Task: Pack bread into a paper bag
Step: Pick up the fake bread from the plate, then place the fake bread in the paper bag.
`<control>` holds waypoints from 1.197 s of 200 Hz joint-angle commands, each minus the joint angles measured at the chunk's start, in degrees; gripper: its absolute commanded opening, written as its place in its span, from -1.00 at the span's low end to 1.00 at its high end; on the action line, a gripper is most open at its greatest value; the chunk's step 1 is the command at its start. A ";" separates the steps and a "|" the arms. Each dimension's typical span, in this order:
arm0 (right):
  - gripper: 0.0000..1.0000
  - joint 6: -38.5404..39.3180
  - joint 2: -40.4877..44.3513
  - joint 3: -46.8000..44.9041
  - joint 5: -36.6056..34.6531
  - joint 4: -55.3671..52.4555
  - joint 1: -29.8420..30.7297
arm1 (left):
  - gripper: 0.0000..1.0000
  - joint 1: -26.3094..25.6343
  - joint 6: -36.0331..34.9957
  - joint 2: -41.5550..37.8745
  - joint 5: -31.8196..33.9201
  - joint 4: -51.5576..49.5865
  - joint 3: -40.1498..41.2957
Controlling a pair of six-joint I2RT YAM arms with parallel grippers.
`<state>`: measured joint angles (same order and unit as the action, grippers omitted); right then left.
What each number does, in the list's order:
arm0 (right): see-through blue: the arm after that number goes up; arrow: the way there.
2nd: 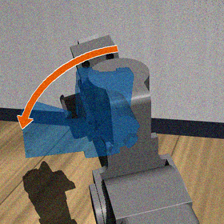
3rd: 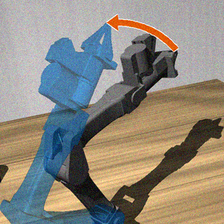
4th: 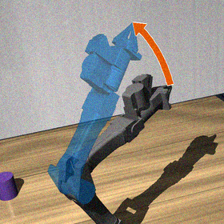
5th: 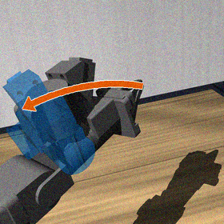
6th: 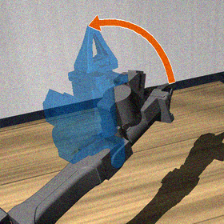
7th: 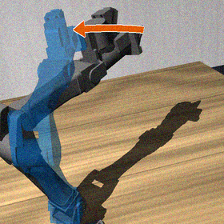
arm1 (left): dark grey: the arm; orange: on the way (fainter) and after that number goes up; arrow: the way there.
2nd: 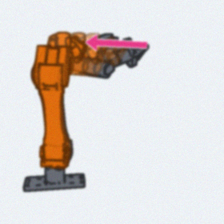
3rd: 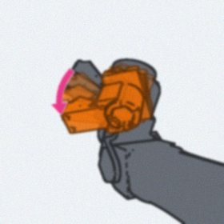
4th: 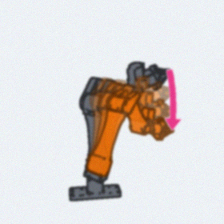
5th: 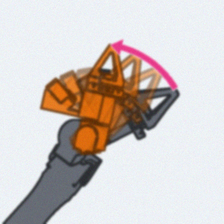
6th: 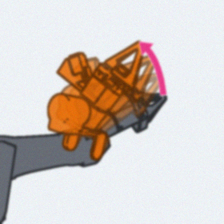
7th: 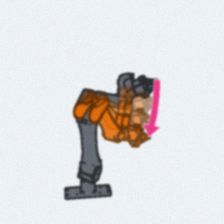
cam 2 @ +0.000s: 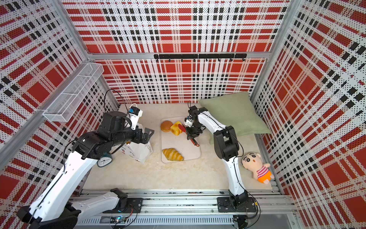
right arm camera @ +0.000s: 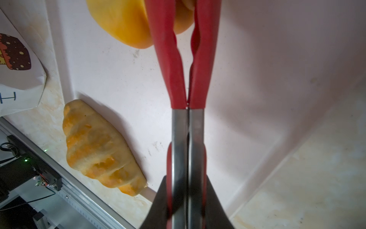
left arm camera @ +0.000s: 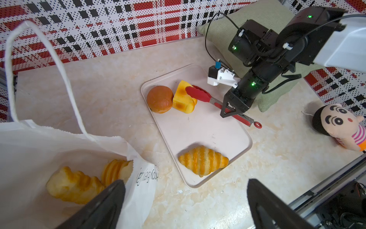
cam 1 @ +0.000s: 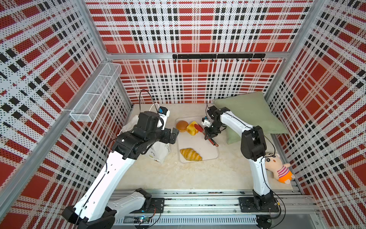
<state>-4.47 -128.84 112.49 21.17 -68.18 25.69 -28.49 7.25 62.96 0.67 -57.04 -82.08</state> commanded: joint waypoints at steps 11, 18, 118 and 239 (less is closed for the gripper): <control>-1.00 0.12 3.15 -1.90 1.53 -0.27 -0.59 | 0.98 -0.34 0.55 -1.91 1.65 0.83 -1.06; -1.00 -0.08 4.52 -2.88 1.40 0.15 -0.84 | 0.98 -0.40 0.65 -2.04 1.91 0.82 -1.01; -1.00 -4.33 28.45 -7.65 9.25 2.13 -0.98 | 0.99 -0.36 4.79 -5.89 10.57 -2.46 -3.12; -1.00 -7.21 29.65 10.08 8.25 -0.23 15.26 | 0.98 -0.29 13.42 -15.07 17.55 -11.63 -7.67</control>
<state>-11.09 -98.70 119.92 28.56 -69.71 37.93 -28.56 15.68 48.29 13.34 -65.34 -89.67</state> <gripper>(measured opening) 0.229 0.992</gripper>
